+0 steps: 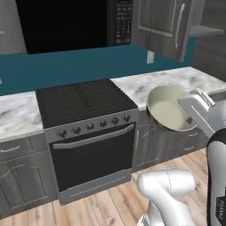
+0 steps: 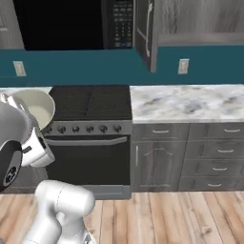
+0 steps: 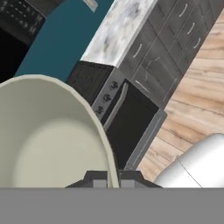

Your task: Take the smaller bowl and place it next to the appetizer plate on the dining counter , and place the larger bowl next to the plate with cooked food.

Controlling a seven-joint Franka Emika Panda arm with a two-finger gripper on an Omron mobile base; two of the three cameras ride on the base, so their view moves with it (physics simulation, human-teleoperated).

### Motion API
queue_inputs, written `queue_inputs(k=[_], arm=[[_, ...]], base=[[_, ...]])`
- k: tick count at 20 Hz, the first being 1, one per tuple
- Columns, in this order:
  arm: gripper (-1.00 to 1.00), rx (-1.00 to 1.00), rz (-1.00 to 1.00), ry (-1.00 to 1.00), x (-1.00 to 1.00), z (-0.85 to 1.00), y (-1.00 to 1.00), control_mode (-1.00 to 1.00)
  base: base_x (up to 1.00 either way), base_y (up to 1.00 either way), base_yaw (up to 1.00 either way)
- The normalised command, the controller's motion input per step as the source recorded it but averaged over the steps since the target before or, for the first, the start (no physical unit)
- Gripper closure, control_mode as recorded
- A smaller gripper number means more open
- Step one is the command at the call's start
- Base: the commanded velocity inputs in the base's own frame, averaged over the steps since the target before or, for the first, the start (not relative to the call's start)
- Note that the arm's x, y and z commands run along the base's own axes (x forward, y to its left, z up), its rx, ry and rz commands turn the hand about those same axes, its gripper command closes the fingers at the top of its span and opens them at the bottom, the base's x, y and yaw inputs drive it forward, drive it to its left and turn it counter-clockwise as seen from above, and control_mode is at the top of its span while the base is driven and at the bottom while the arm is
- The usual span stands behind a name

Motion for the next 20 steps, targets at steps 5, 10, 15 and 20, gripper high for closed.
queue_inputs(k=[5, 10, 15, 20], arm=[[1.00, 0.00, 0.00, 0.00, 0.00, 0.00, 0.00, 1.00], [1.00, 0.00, 0.00, 0.00, 0.00, 0.00, 0.00, 1.00], [1.00, 0.00, 0.00, 0.00, 0.00, 0.00, 0.00, 1.00], [1.00, 0.00, 0.00, 0.00, 0.00, 0.00, 0.00, 1.00]], base=[[-0.80, 1.00, 0.10], [-0.97, 0.85, 0.07], [-0.98, 0.55, 0.04], [-1.00, 0.34, 0.00]])
